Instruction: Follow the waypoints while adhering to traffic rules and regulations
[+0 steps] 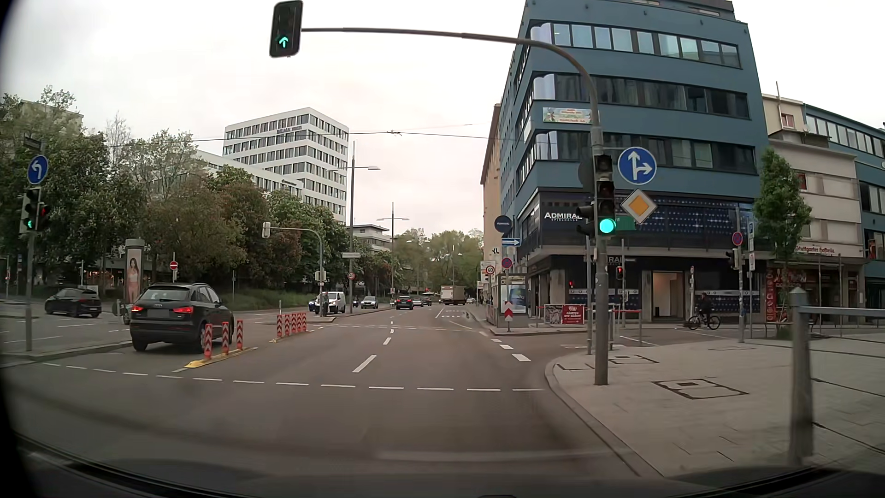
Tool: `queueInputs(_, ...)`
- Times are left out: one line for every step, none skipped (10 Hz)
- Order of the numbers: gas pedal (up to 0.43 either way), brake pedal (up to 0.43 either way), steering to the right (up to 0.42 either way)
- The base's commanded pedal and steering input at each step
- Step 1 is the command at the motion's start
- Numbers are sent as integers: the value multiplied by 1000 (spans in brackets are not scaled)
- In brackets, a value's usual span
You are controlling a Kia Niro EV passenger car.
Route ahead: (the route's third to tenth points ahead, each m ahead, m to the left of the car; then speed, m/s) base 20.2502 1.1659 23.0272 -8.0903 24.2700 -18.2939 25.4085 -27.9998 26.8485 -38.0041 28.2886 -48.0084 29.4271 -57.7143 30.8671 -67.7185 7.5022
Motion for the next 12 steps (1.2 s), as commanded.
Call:
queueInputs(0,67,-1)
queueInputs(0,91,-2)
queueInputs(0,98,-2)
queueInputs(0,110,-1)
queueInputs(0,122,0)
queueInputs(0,140,0)
queueInputs(0,146,1)
queueInputs(0,146,4)
queueInputs(0,152,13)
queueInputs(0,152,28)
queueInputs(0,152,45)
queueInputs(0,152,73)
